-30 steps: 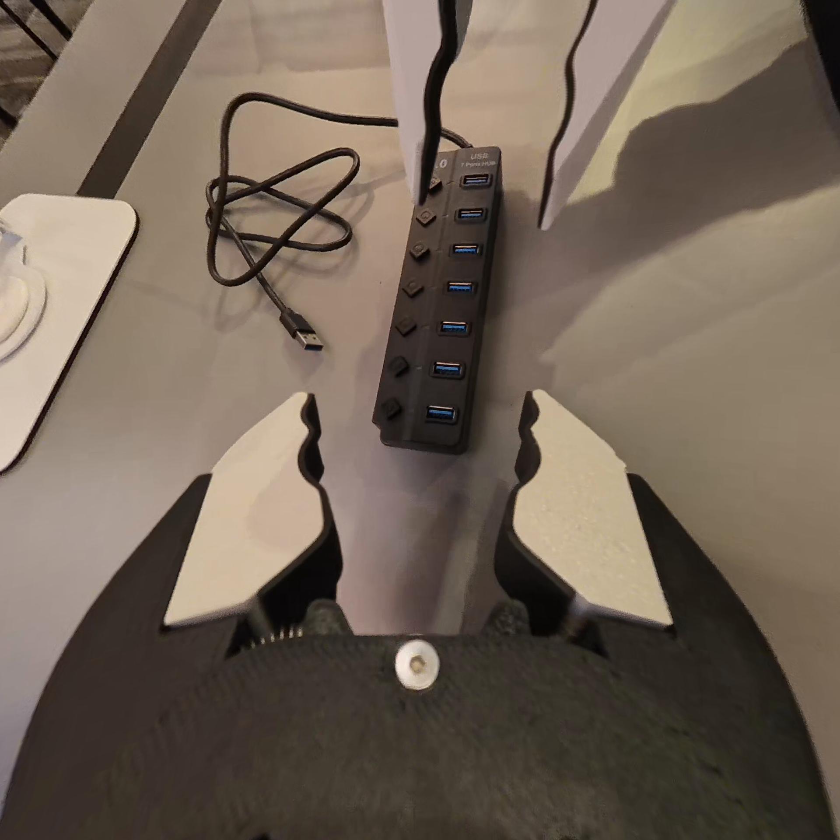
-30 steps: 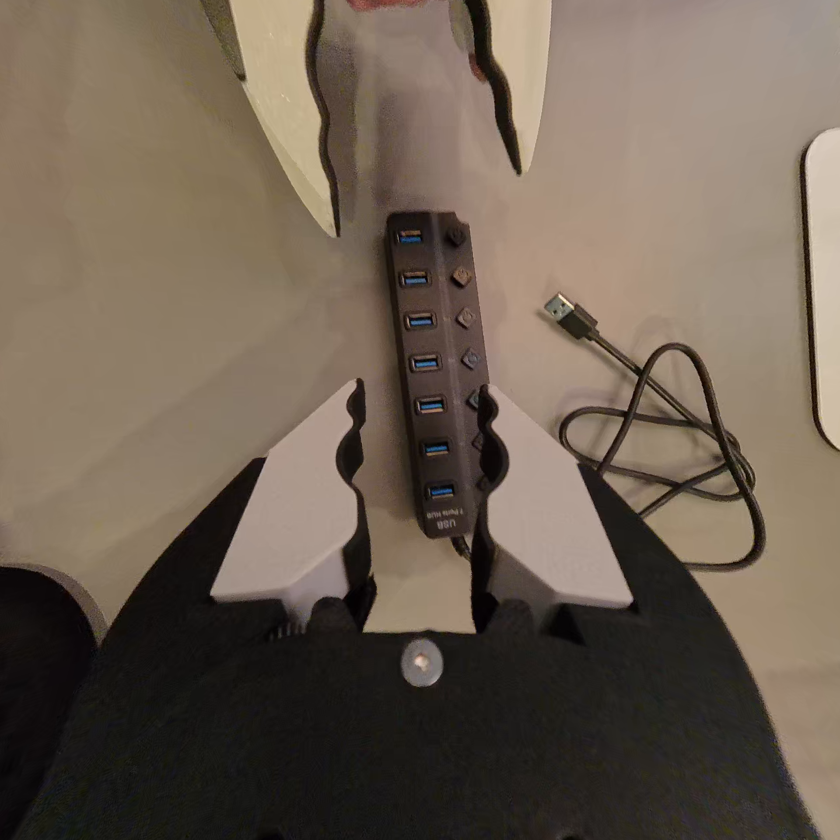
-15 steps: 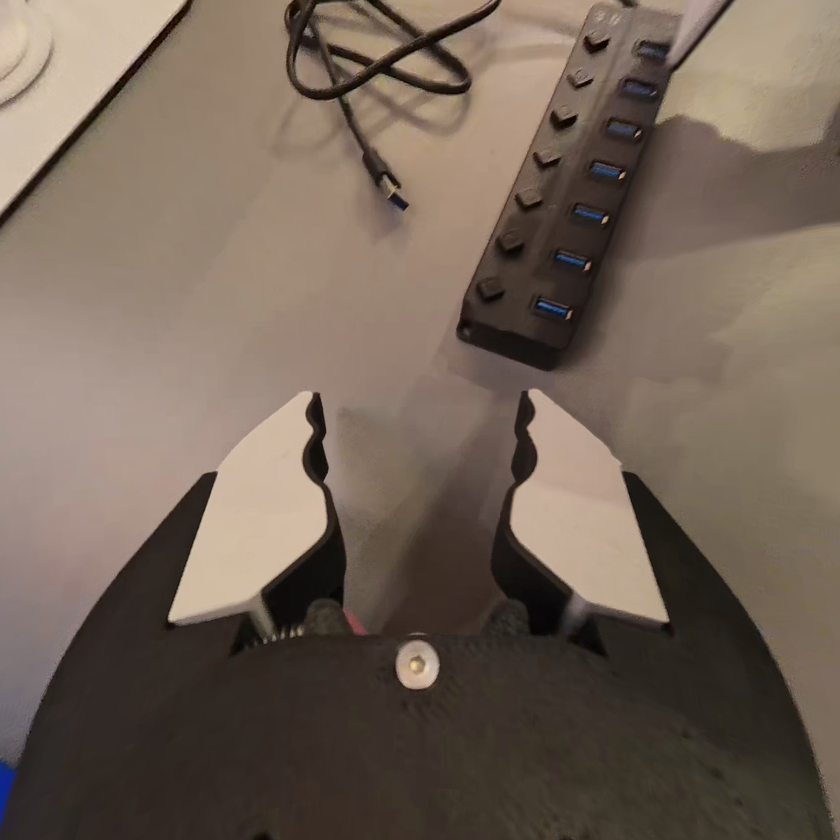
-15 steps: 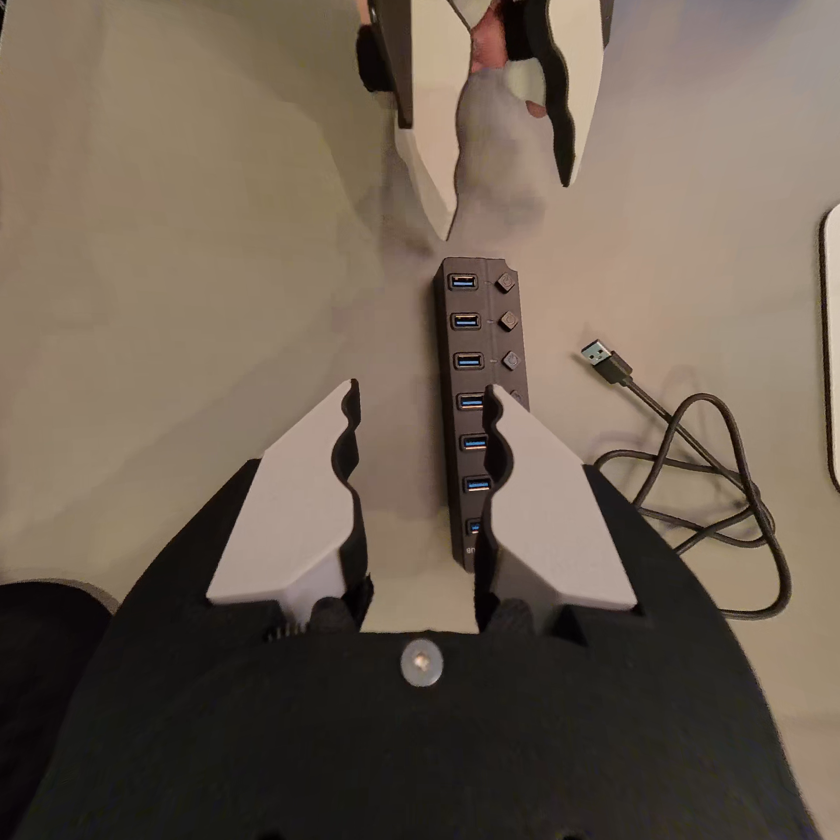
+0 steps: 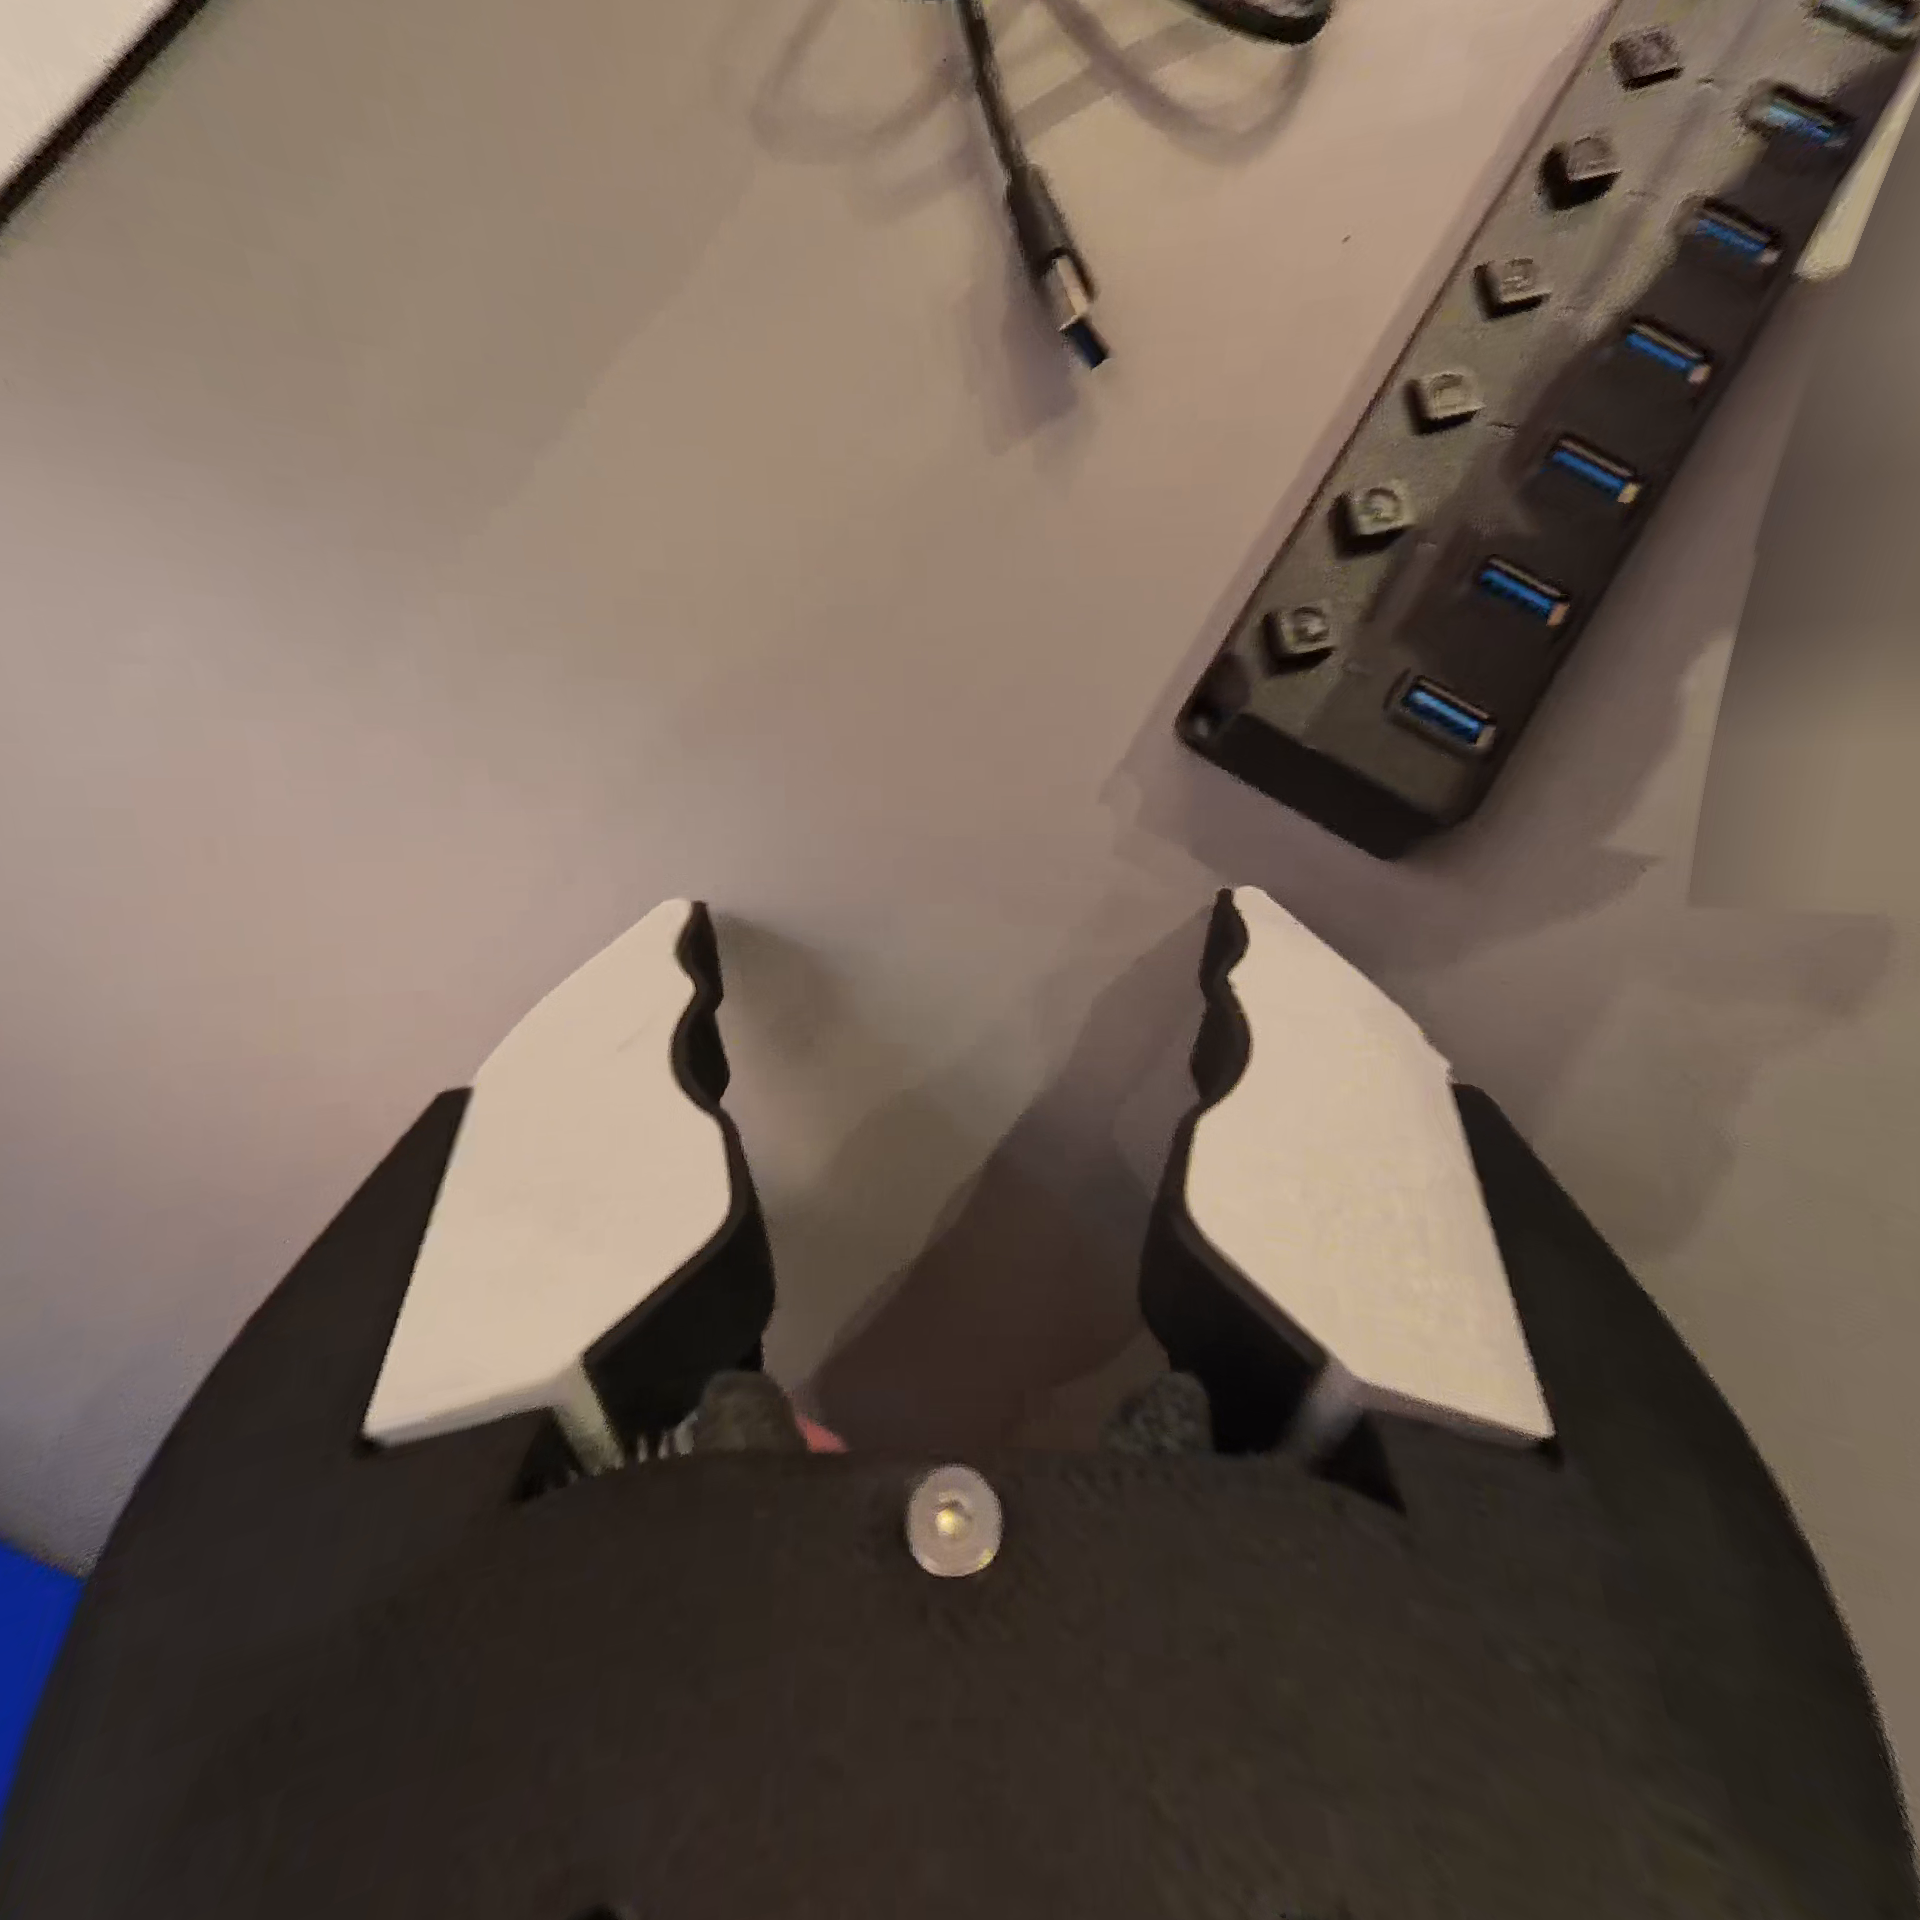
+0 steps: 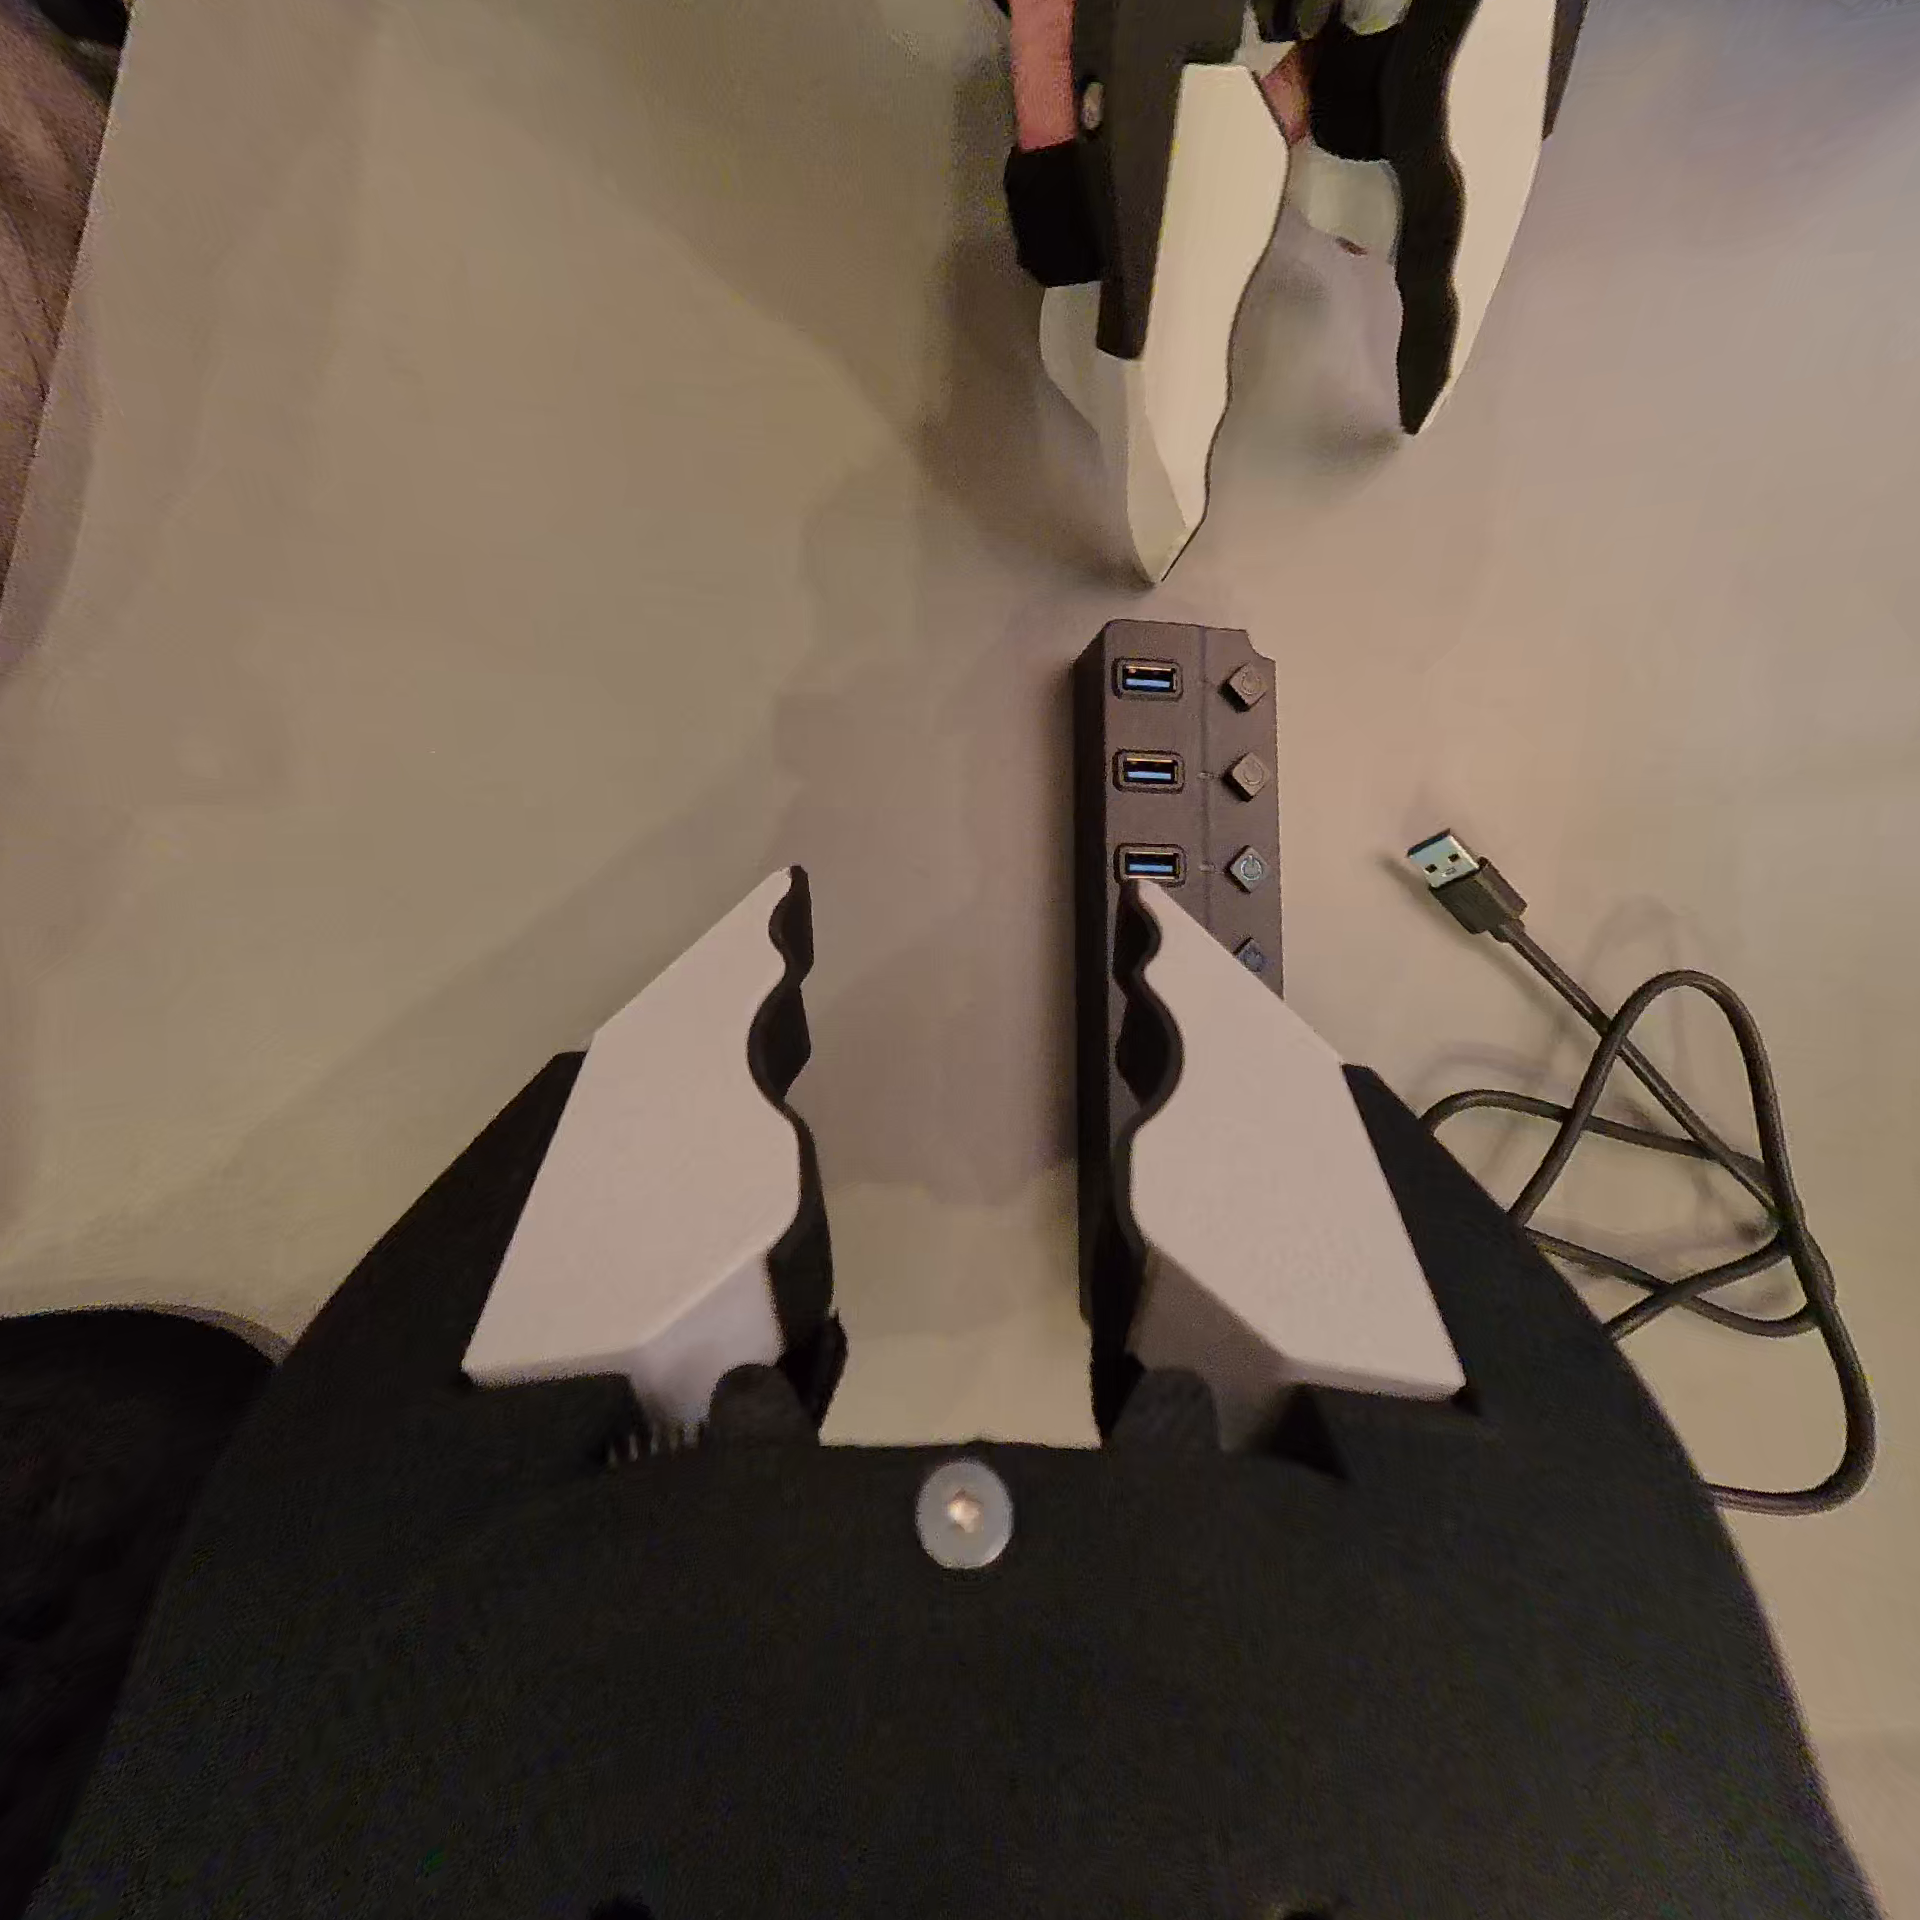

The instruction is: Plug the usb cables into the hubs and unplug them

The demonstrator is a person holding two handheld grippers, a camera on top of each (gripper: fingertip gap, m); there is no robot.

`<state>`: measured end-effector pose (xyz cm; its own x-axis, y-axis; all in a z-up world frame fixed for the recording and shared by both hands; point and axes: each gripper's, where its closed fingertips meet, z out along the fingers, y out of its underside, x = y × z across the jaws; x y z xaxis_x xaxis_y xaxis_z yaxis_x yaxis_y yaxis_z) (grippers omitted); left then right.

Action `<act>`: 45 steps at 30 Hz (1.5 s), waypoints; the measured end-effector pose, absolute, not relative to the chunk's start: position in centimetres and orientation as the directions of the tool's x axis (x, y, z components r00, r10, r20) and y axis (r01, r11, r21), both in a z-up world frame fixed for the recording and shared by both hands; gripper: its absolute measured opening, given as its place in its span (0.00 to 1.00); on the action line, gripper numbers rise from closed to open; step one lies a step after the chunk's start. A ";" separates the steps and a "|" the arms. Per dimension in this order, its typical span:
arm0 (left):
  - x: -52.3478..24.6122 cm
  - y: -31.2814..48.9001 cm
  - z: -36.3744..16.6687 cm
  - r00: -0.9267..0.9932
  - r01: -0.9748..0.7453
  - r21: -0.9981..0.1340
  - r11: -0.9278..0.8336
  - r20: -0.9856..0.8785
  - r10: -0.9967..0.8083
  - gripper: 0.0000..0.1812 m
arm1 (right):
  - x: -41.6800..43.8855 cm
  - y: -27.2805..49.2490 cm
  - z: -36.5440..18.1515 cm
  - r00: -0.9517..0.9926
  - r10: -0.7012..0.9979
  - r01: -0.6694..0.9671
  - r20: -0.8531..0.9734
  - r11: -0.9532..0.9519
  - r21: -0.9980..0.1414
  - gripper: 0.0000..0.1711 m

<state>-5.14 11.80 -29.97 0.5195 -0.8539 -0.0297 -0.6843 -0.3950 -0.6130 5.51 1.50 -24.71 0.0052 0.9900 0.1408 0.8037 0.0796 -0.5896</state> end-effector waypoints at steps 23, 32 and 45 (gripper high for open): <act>-7.8 15.1 -28.6 0.833 -0.454 -0.659 -0.600 -0.074 -0.548 0.02 | 6.3 0.3 -24.1 -0.013 0.992 0.773 0.127 0.091 -0.628 0.32; -7.0 14.7 -29.5 0.797 -0.509 -0.647 -0.568 -0.106 -0.595 0.22 | 6.3 0.2 -24.4 -0.023 0.993 0.771 0.114 0.090 -0.631 0.32; -5.7 12.8 -28.9 0.765 -0.466 -0.621 -0.630 0.075 -0.640 0.14 | 6.3 -0.3 -24.5 -0.039 0.993 0.771 0.110 0.100 -0.629 0.31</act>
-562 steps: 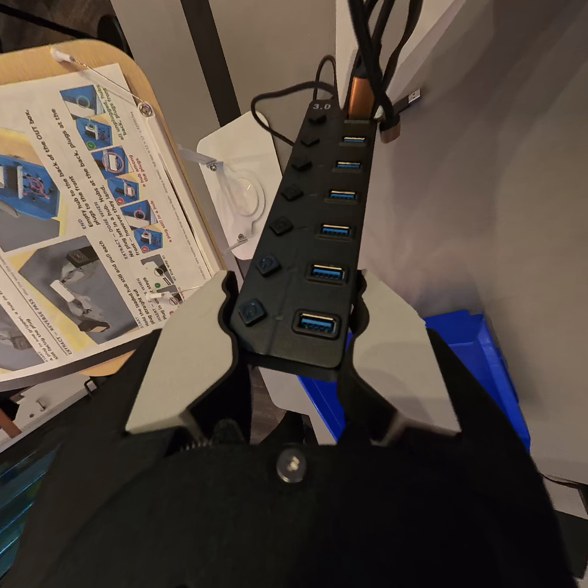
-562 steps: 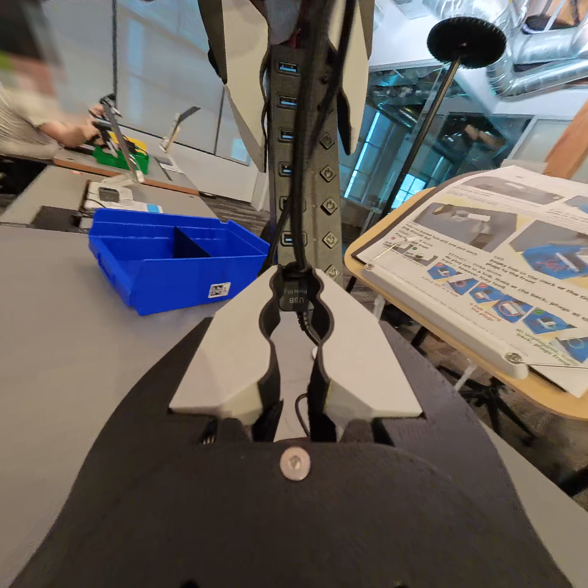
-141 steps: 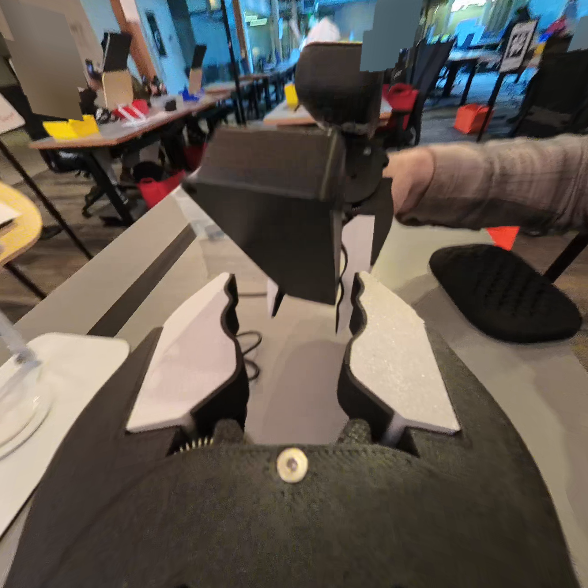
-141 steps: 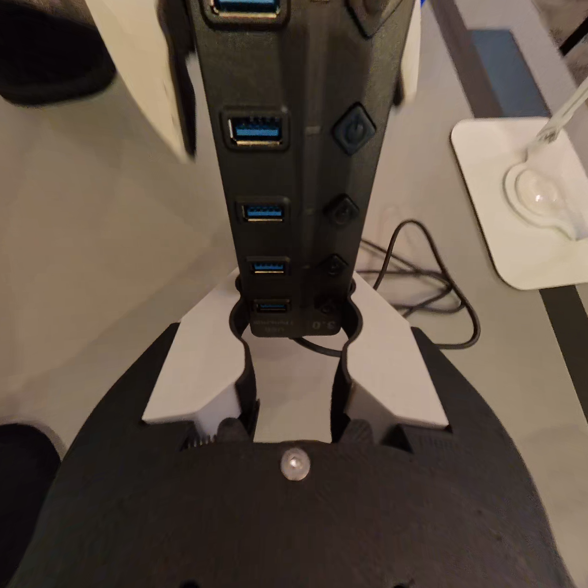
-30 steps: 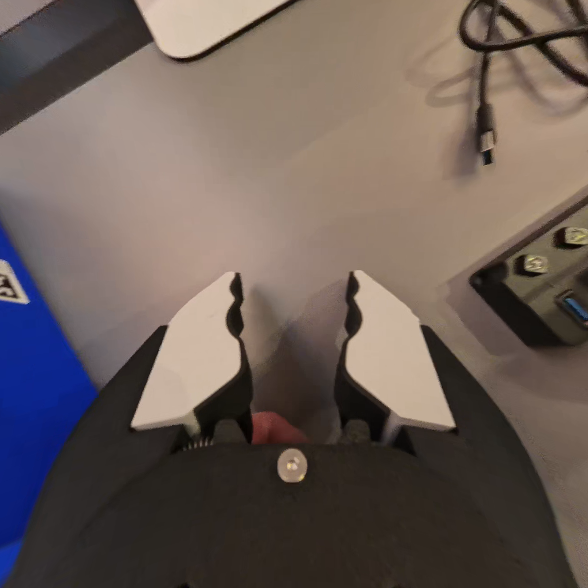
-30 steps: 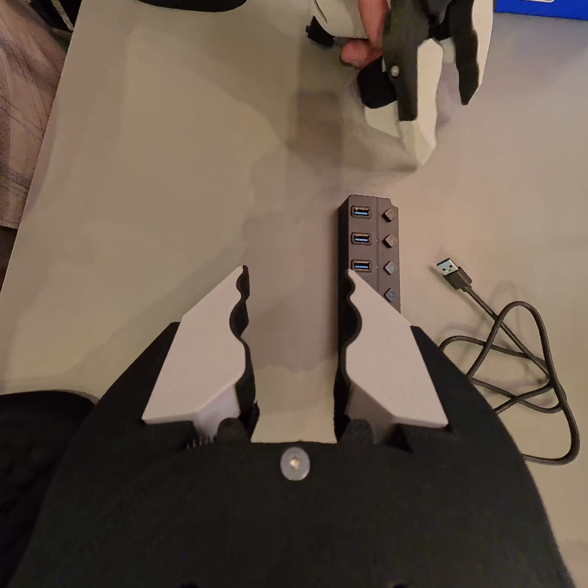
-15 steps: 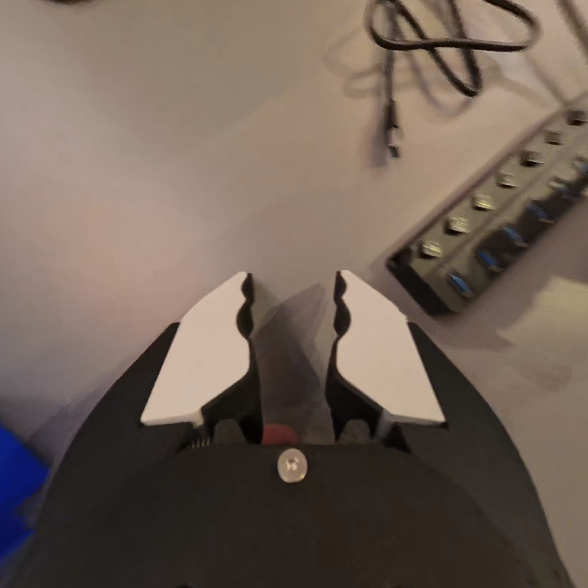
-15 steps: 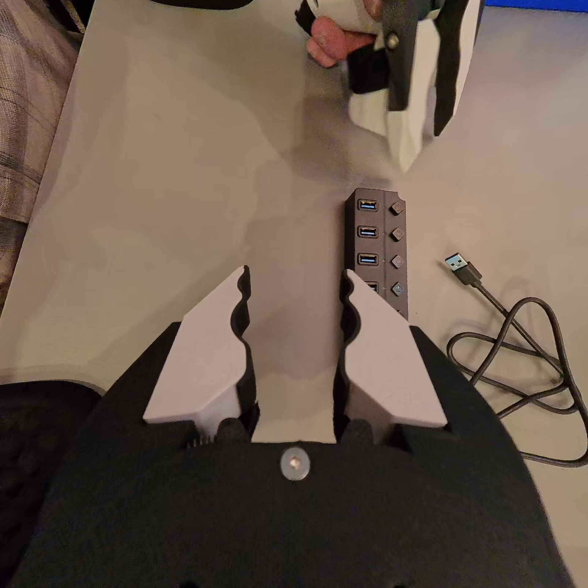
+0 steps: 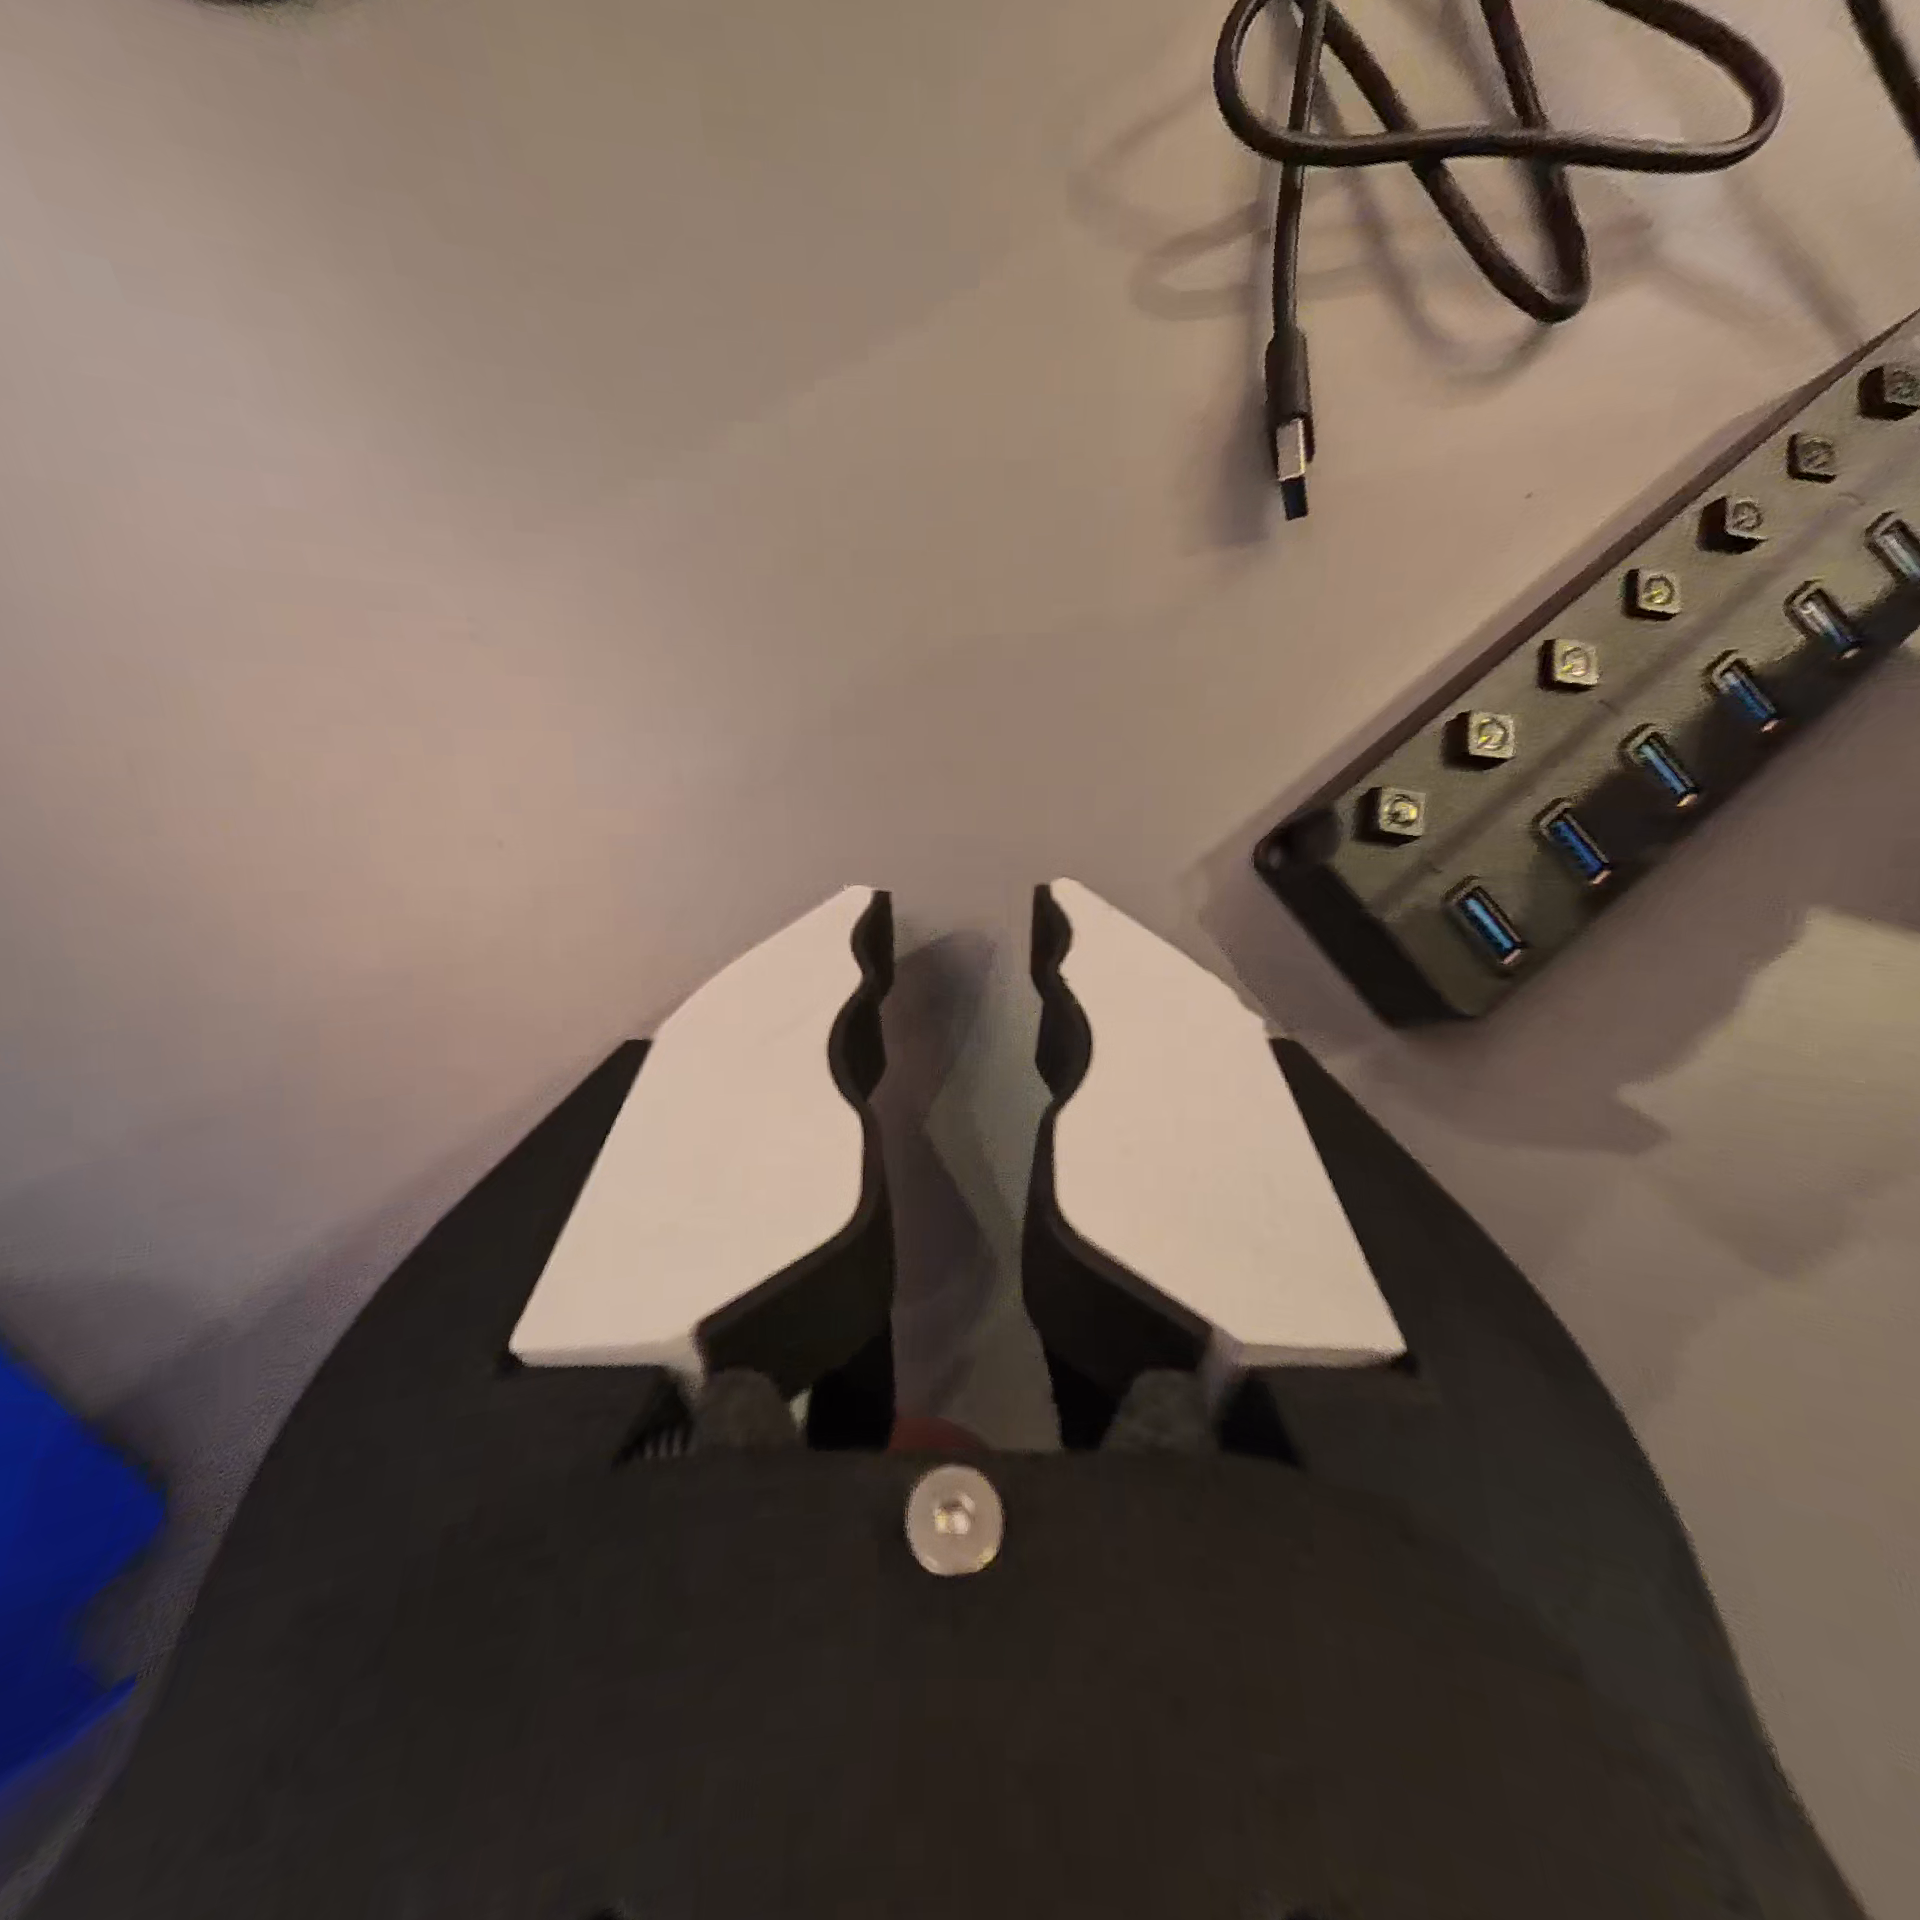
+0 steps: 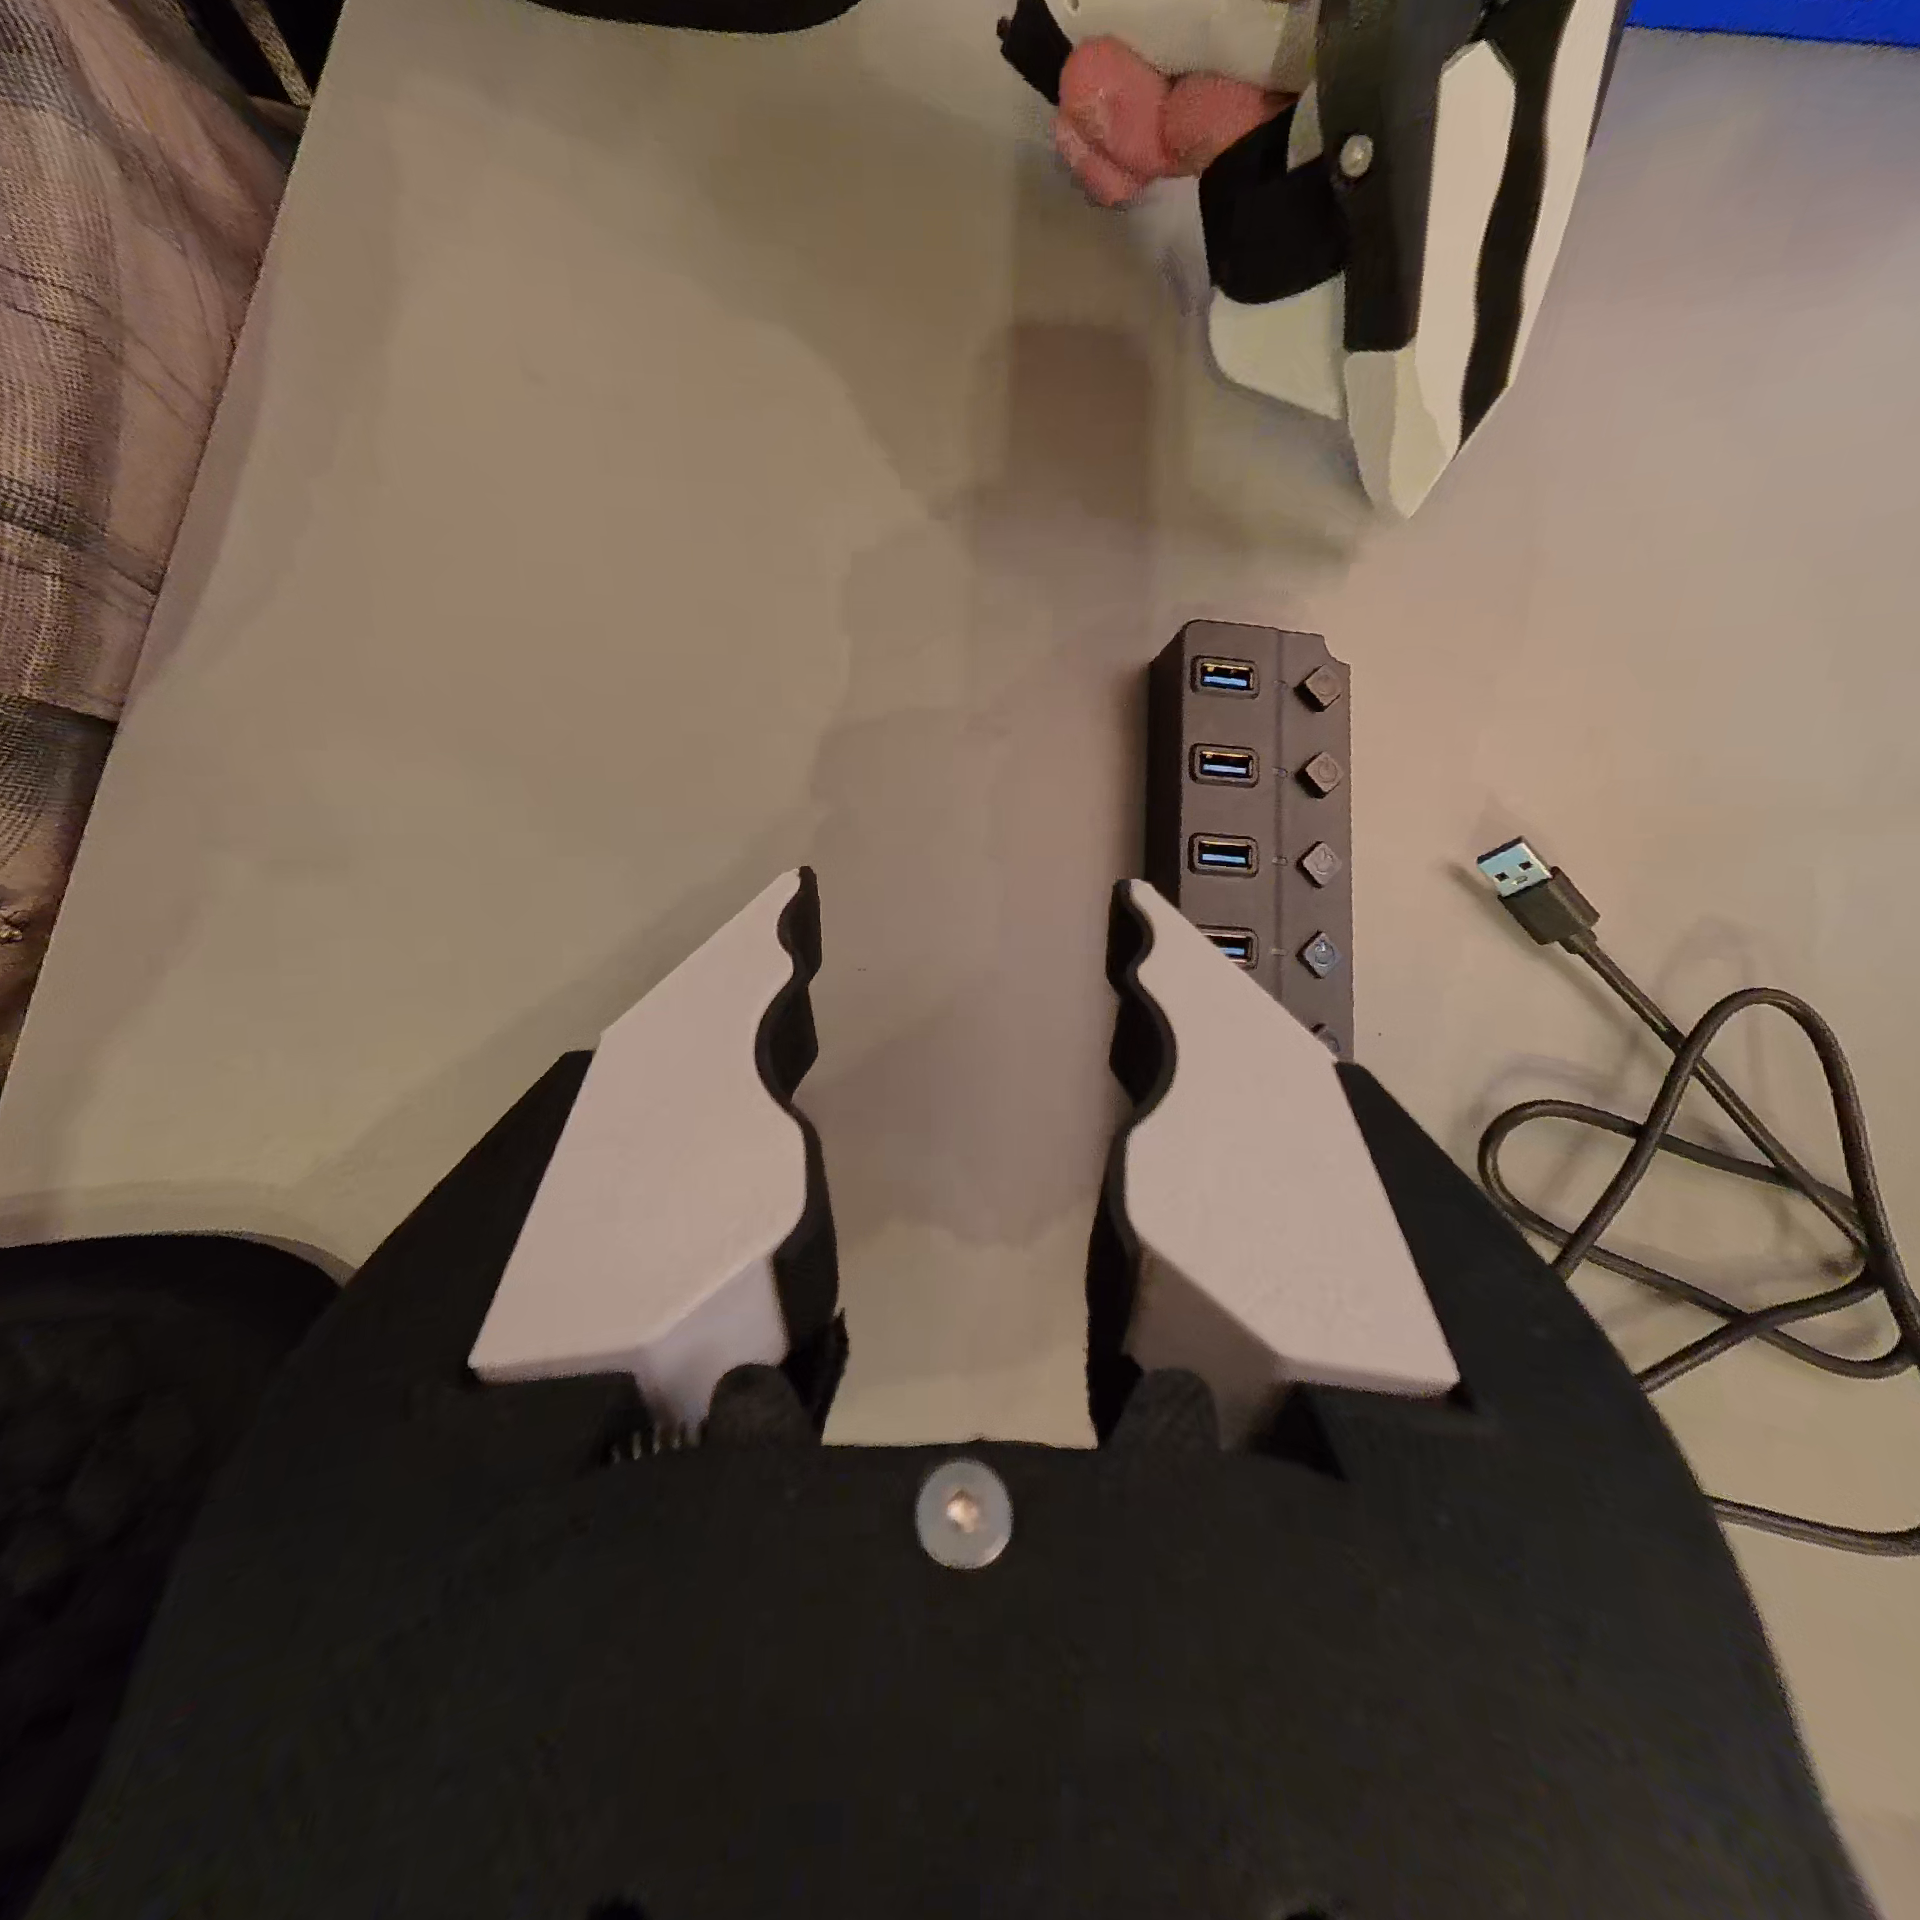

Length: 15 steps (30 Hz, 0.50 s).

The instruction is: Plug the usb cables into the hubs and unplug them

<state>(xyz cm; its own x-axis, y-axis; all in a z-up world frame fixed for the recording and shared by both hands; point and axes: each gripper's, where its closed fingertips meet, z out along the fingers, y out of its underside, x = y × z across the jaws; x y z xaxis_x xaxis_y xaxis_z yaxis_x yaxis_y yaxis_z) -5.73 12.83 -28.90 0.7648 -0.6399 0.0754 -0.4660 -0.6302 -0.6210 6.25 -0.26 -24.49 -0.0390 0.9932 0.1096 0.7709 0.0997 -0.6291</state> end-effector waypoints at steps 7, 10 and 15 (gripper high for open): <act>-7.1 14.5 -29.6 0.792 -0.527 -0.661 -0.535 -0.153 -0.591 0.04 | 6.4 -0.4 -24.5 -0.042 0.993 0.770 0.107 0.101 -0.630 0.31; -6.8 14.0 -29.5 0.797 -0.481 -0.671 -0.564 -0.067 -0.600 0.05 | 6.5 -0.4 -24.5 -0.042 0.993 0.767 0.106 0.100 -0.634 0.30; -5.4 12.1 -29.2 0.726 -0.444 -0.626 -0.641 0.166 -0.667 0.32 | 6.7 -0.6 -24.7 -0.047 0.994 0.768 0.102 0.101 -0.632 0.30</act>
<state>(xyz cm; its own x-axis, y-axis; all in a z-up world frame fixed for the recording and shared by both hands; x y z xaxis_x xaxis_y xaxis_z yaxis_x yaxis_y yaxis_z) -5.36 12.10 -29.19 0.7265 -0.6667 0.1665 -0.4444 -0.6406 -0.6262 6.70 -0.57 -24.69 -0.0472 0.9937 0.1019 0.7681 0.1013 -0.6323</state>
